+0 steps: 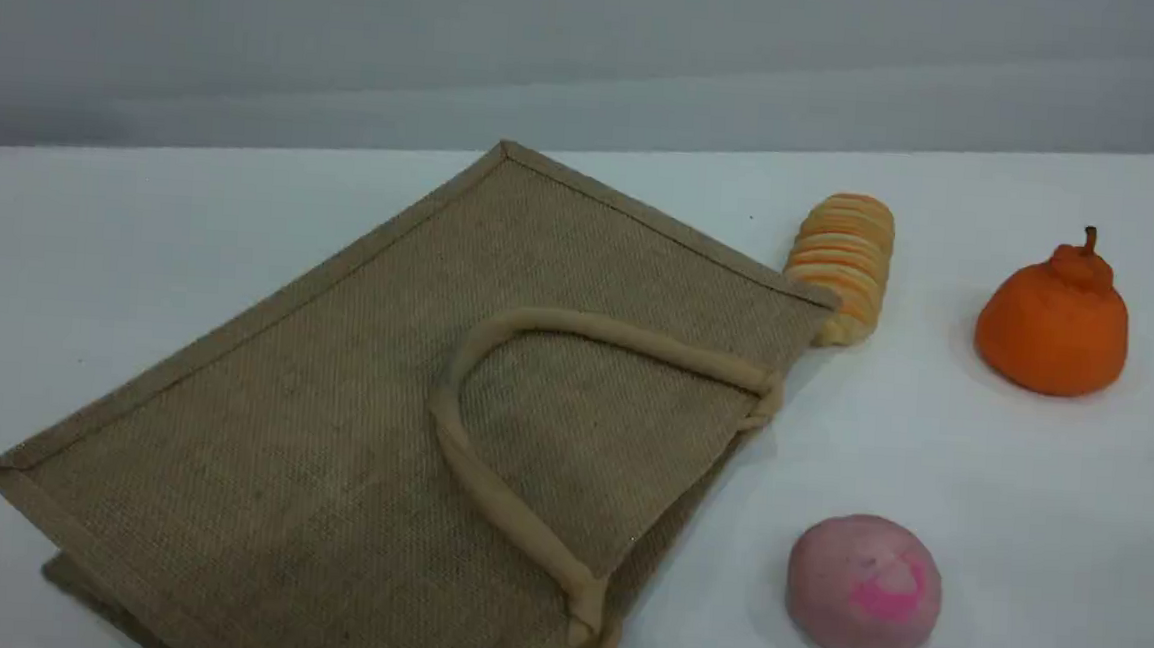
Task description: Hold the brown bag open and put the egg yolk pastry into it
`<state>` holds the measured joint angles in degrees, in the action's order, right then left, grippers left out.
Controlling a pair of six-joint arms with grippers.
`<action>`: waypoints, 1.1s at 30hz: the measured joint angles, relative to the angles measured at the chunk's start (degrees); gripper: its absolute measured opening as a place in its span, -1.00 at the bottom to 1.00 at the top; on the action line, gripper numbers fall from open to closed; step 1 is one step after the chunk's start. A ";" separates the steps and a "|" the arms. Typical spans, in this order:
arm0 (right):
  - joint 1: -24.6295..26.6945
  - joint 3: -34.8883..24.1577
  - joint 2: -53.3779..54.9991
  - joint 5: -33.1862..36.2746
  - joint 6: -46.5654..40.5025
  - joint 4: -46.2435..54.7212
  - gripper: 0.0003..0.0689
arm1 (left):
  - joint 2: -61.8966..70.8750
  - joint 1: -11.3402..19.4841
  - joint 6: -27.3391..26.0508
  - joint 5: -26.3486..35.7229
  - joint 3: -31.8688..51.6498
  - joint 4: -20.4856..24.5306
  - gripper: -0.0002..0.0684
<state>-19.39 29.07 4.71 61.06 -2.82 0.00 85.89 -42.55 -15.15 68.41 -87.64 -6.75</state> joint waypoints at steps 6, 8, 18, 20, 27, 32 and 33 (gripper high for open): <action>0.00 -0.06 -4.31 -0.15 0.05 0.00 0.29 | -2.22 -5.81 6.41 1.76 0.02 2.95 0.23; 0.00 -0.06 -4.31 -0.11 0.05 0.00 0.29 | -2.22 -7.25 8.38 1.72 0.02 3.50 0.23; 0.00 -0.06 -4.26 -0.11 0.00 0.00 0.29 | -4.68 -11.09 9.17 1.61 0.08 3.05 0.23; 0.00 -0.06 -4.26 -0.02 0.00 0.00 0.29 | -6.30 -12.05 9.12 1.61 0.12 2.46 0.23; 0.00 -0.06 -4.26 -0.02 0.00 0.00 0.29 | -14.12 -12.13 11.32 1.61 4.71 2.63 0.23; 0.00 -0.06 -4.26 -0.02 0.05 0.00 0.29 | -22.39 -12.13 12.54 1.67 12.78 5.41 0.23; 0.00 -0.06 -4.26 -0.02 0.05 0.00 0.29 | -23.88 -12.13 13.34 1.60 14.52 5.86 0.23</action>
<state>-19.39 29.01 0.44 61.04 -2.78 0.00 62.01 -54.67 -1.81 70.01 -73.11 -0.89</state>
